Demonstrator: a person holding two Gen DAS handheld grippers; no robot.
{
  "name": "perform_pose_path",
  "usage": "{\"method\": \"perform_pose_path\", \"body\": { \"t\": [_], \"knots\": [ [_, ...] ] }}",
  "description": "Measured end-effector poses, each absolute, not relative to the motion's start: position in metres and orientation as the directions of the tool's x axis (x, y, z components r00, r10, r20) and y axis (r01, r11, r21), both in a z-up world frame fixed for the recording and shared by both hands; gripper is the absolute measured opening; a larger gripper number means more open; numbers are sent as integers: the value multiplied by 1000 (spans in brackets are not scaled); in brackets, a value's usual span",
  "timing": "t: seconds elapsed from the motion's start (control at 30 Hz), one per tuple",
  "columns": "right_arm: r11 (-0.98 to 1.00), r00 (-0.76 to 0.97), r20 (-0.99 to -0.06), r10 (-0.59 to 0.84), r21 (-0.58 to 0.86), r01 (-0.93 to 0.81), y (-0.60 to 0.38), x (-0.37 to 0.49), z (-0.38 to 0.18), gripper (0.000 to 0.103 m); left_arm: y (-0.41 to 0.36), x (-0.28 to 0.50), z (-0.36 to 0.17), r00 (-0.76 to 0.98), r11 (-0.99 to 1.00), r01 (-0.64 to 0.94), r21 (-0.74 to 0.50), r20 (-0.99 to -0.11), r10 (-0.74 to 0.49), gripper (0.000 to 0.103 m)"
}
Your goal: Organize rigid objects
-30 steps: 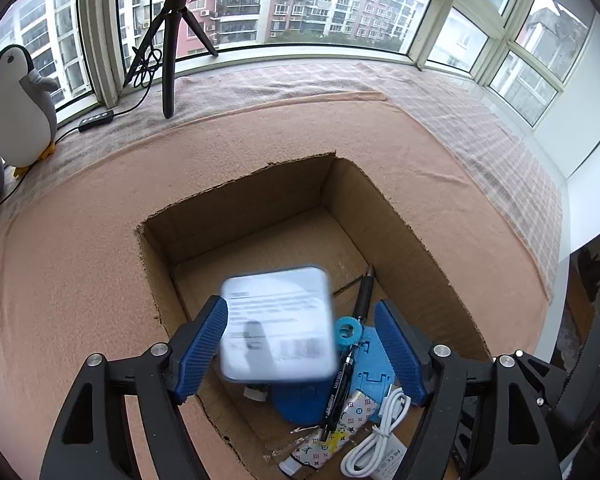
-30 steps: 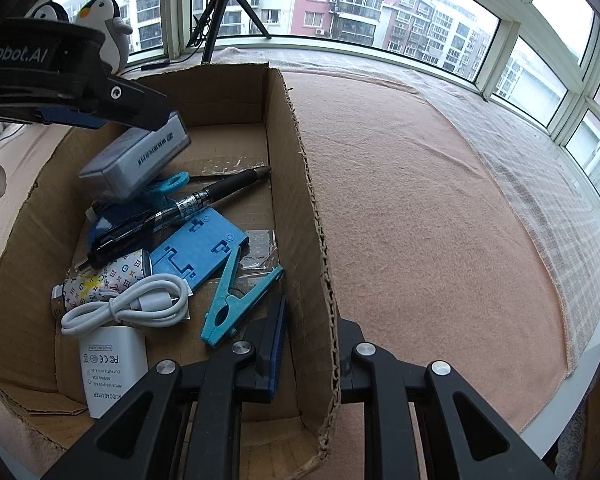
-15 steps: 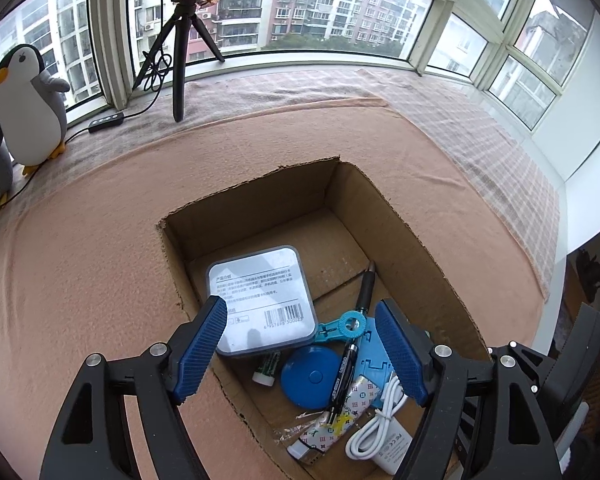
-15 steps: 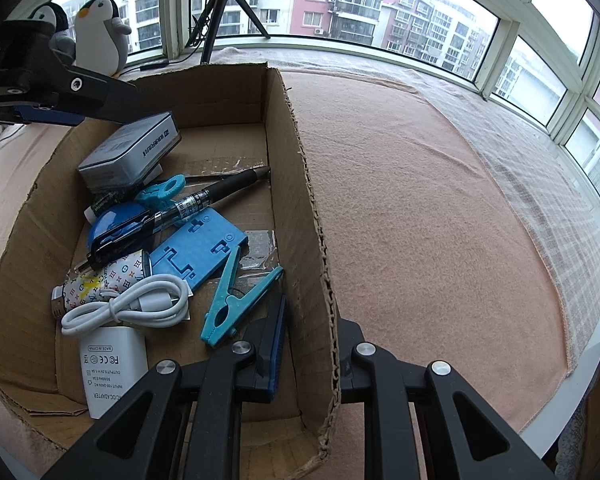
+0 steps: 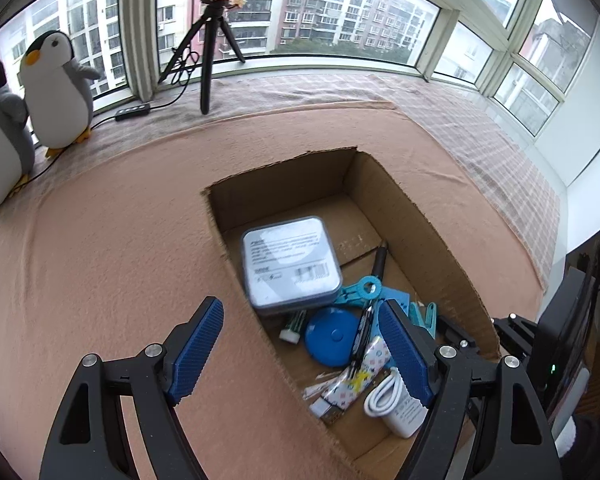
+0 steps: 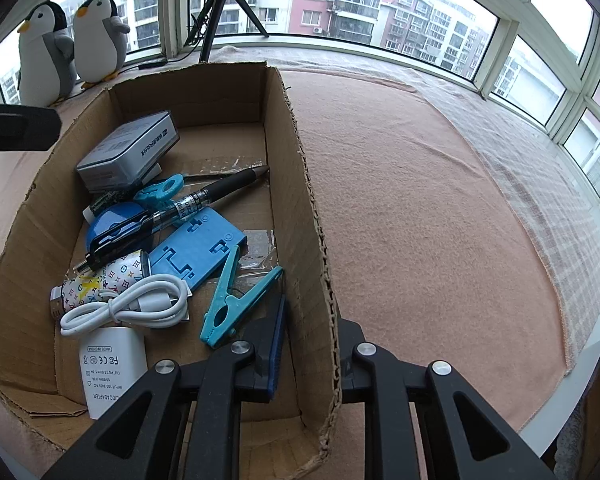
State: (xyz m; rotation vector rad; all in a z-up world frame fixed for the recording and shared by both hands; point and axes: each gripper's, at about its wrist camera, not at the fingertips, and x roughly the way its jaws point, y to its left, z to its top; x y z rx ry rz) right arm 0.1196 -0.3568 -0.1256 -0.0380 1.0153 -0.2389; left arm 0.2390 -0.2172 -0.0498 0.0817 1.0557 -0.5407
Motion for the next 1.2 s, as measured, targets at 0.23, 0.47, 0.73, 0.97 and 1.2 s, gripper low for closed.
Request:
{"method": "perform_pose_path", "body": {
  "t": [0.23, 0.47, 0.73, 0.97, 1.2],
  "knots": [
    [969, 499, -834, -235, -164, 183, -353, 120, -127, 18, -179, 217, -46, 419, 890, 419, -179, -832, -364, 83],
    [966, 494, -833, -249, -179, 185, -351, 120, -126, 19, -134, 195, -43, 481, 924, 349, -156, -817, -319, 83],
    [963, 481, -838, -259, -186, 194, -352, 124, -123, 20, -107, 159, -29, 577, 948, 299, -107, -771, -269, 83],
    [966, 483, -842, -241, -162, 199, -354, 116, -119, 41, -109, 123, -16, 622, 946, 311, -93, -732, -277, 83],
    [966, 499, -832, -242, -156, 207, -352, 106, -114, 41, -116, 96, -13, 646, 945, 318, -77, -712, -276, 86]
  ]
}}
